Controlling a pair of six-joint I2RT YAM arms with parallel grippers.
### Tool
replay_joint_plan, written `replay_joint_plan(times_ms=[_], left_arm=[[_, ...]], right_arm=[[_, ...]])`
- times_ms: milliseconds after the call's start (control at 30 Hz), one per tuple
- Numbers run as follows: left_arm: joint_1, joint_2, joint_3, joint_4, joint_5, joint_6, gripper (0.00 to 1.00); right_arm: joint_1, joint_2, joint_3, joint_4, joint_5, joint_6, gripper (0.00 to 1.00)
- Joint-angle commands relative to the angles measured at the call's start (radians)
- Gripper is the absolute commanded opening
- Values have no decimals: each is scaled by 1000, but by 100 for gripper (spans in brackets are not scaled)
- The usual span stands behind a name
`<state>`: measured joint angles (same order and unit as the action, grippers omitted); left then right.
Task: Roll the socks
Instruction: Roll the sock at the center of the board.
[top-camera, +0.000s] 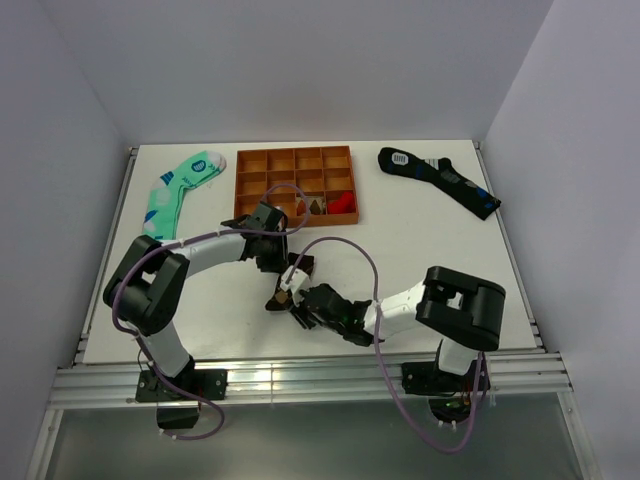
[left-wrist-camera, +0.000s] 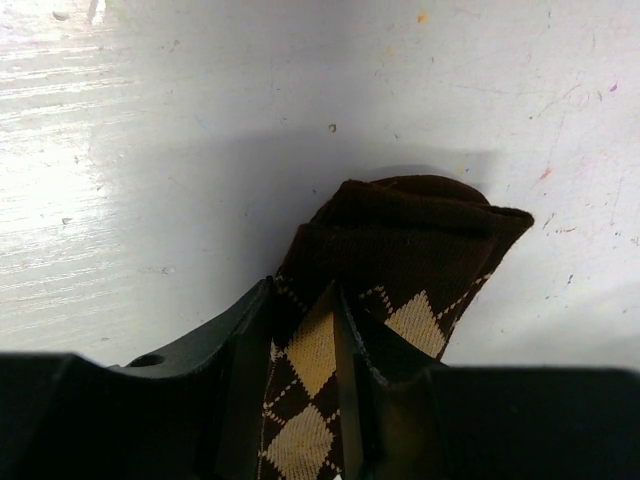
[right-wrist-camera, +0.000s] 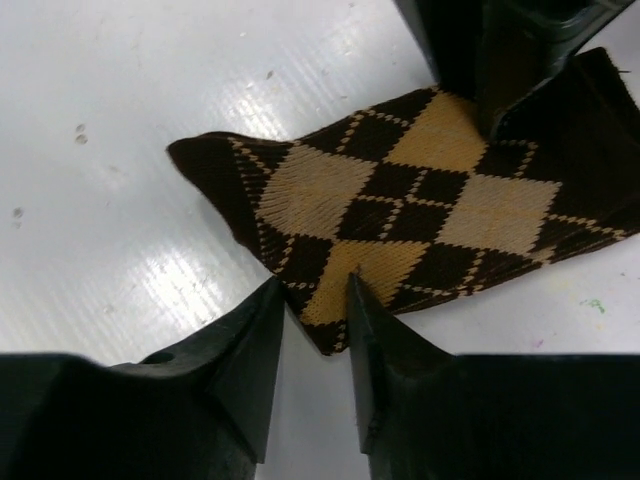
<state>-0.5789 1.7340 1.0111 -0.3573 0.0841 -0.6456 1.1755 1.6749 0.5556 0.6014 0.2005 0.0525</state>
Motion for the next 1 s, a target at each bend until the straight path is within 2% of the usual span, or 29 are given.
replay_joint_plan(times_ms=[0,167,300,467,567,733,967], left_arm=[[1,19,18,-14,13,21,36],[1,18,-19,6,14,15,36],[1,7,-40,23,13,3,36],[1,-28,-83,58,-21,-19,36],[1,-59,-117,89,-55,-31,36],[1,-171,-200,171,-80,-74,38],[-6,-289,-273,274,-80,-80,45]], right_arm=[[0,49,-11,6,69,-10,37],[-11,60,-43,57,59,13,26],[-31,42,-52,52,24,33,24],[-99,-14,-49,-20,-155,87,21],[-111,-41,22,-176,-196,125,18],[-142,-75,81,-319,-338,181,17],[-194,-21,219,-515,-478,221,17]])
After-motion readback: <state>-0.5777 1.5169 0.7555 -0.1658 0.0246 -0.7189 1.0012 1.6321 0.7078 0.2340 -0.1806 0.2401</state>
